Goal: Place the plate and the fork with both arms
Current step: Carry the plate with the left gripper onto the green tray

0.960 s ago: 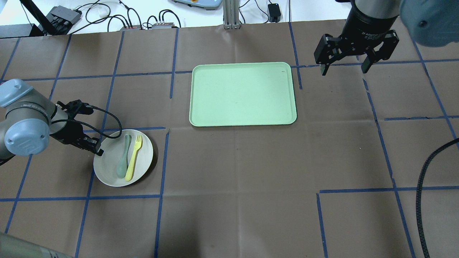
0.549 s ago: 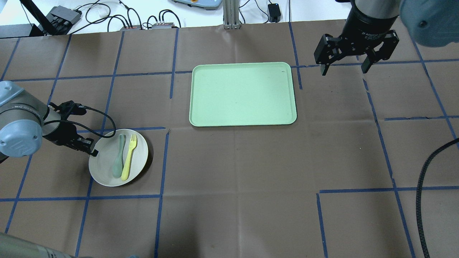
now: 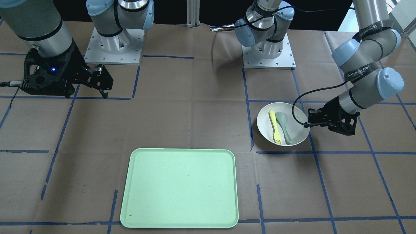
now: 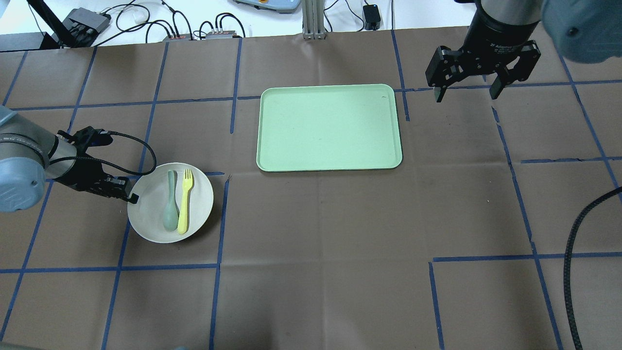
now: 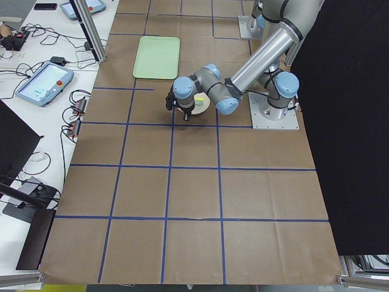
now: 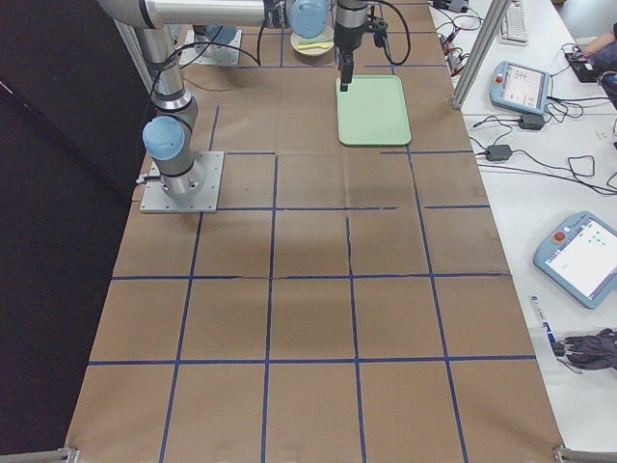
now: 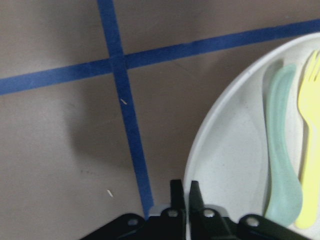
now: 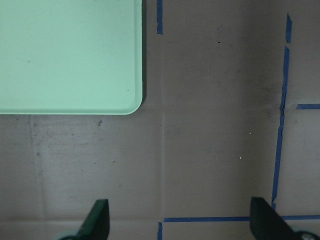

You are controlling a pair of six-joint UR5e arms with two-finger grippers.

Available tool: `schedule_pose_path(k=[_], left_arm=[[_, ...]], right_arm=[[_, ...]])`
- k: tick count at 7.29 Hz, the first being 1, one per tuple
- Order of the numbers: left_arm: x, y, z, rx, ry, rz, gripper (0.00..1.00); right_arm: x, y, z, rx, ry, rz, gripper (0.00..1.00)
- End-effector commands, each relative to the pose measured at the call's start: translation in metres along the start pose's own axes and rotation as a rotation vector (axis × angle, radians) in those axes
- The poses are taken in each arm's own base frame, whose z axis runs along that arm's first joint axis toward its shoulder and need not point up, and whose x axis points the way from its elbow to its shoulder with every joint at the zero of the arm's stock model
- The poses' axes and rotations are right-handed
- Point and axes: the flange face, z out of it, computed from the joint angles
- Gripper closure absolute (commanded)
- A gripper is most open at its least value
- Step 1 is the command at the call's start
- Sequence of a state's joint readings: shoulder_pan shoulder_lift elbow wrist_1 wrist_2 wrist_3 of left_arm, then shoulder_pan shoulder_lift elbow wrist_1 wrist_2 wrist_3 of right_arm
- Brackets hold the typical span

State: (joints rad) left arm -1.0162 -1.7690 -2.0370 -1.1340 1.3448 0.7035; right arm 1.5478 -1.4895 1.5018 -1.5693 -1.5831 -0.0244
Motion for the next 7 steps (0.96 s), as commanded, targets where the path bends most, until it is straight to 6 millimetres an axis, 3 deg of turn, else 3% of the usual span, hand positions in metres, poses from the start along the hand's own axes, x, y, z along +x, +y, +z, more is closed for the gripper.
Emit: schedule_pose_path(k=[1,2,4,6,7], left_arm=[[0.034,-0.008,-0.003,0.02,0.042,-0.059,1.0],[0.063,-0.02,0.0,0.014,0.032,-0.059,1.0],[0.124,-0.065,-0.005,0.02,0.004,-0.061,1.0],[0.169,-0.128,0.005,0.034,0.052,-0.067,1.0],[0.192,-0.16,0.02,0.023,0.06,-0.067,1.0]], right_arm=[[0.0,0.0,0.0,0.0,0.0,0.0,0.0],[0.0,0.0,0.0,0.0,0.0,0.0,0.0],[0.0,0.0,0.0,0.0,0.0,0.0,0.0],[0.0,0.0,0.0,0.0,0.0,0.0,0.0],[0.001,0.0,0.001,-0.002,0.0,0.001,0.0]])
